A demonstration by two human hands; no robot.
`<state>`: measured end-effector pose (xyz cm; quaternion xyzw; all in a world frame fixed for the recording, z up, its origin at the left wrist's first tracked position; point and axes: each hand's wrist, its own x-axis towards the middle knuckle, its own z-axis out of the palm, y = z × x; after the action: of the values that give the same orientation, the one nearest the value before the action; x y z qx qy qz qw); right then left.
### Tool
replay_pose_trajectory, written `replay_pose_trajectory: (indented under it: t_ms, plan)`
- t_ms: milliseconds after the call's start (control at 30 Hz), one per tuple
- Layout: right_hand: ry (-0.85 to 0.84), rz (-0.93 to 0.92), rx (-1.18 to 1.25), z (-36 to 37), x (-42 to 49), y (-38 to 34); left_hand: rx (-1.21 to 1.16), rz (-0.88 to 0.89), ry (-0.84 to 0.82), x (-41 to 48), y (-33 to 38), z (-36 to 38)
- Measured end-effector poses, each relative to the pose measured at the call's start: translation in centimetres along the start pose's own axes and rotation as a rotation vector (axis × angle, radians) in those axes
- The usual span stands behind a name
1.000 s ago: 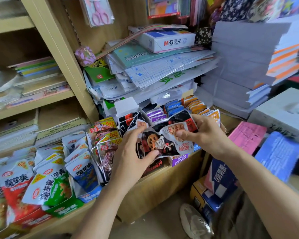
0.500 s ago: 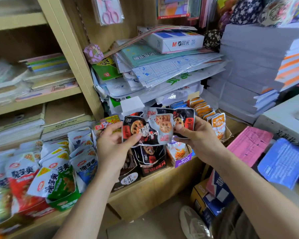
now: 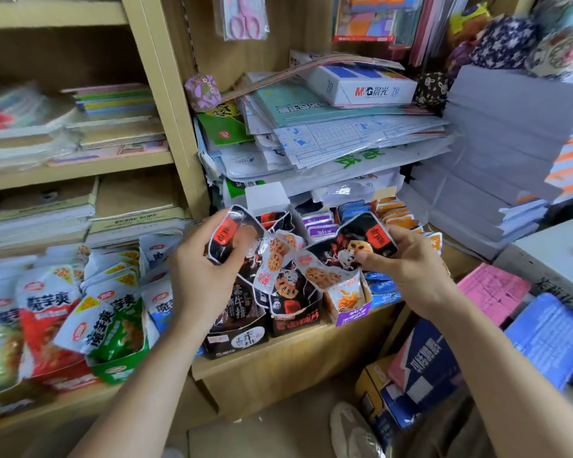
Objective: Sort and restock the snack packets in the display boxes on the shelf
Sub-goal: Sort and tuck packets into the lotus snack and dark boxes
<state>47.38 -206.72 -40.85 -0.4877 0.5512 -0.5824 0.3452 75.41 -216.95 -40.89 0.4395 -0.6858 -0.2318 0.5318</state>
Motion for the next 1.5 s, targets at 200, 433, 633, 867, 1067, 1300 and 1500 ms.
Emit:
replay_pose_trajectory:
  t_ms: [200, 433, 633, 867, 1067, 1300, 1500]
  plan:
    - [-0.113, -0.076, -0.097, 0.1, 0.5, -0.2, -0.015, 0.02, -0.031, 0.1, 0.3, 0.0]
    - [-0.335, -0.071, -0.452, 2.8, 1.9, 0.3, -0.09, 0.009, -0.121, -0.3, 0.3, 0.8]
    - [-0.258, -0.139, -0.584, 3.7, 1.3, -0.3, -0.195, 0.01, -0.297, -0.5, 1.1, 1.7]
    - [-0.262, -0.191, -0.569, 3.9, 0.3, -0.5, -0.32, -0.115, -0.63, 0.5, 1.8, 1.9]
    - [-0.274, -0.181, -0.642, 1.7, 0.4, -0.7, 0.164, -0.048, -0.412, 2.2, -0.2, 0.6]
    - [-0.31, -0.149, -0.714, 1.8, 0.6, -1.3, 0.593, -0.296, -0.801, 1.1, -0.7, 1.4]
    - [-0.339, -0.121, -0.757, 2.3, 1.0, -1.5, 0.625, -0.26, -0.874, 1.0, -1.2, 2.1]
